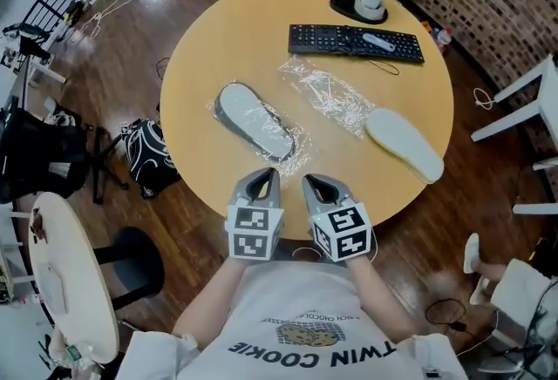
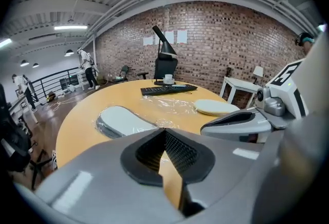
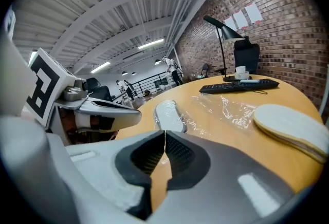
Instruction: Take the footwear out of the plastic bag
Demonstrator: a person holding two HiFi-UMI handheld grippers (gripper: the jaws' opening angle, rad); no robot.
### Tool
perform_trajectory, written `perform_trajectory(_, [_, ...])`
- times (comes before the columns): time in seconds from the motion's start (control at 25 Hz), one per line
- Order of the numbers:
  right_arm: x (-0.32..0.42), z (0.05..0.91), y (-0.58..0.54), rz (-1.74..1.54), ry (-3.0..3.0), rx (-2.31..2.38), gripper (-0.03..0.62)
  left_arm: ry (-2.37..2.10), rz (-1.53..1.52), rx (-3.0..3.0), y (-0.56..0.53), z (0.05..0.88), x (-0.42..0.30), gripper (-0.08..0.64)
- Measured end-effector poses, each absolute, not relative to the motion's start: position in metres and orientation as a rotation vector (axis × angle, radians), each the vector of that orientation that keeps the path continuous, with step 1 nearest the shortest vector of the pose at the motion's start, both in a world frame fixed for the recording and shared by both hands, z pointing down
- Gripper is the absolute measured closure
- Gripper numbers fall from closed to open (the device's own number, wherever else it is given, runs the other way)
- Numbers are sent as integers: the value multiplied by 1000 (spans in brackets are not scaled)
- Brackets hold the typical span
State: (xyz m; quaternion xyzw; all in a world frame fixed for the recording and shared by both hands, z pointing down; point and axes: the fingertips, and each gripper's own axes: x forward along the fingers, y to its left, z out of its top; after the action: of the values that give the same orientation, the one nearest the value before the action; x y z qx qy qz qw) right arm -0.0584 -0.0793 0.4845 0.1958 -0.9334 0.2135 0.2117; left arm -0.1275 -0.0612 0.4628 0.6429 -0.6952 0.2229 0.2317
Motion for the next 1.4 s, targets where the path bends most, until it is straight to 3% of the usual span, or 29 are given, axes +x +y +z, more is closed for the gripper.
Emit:
perform_trajectory(0.32, [-98, 503, -102, 775, -2515, 777, 588, -1748, 764, 1897, -92, 486, -216, 557])
perform_trajectory(0.8, [-97, 527, -118, 1000, -2345, 1008, 570, -1708, 921, 1911, -151, 524, -354, 557])
perform_trajectory(1.4, [-104, 553, -120, 1285, -2260, 1100, 534, -1634, 1057, 1881, -162, 572, -409, 557])
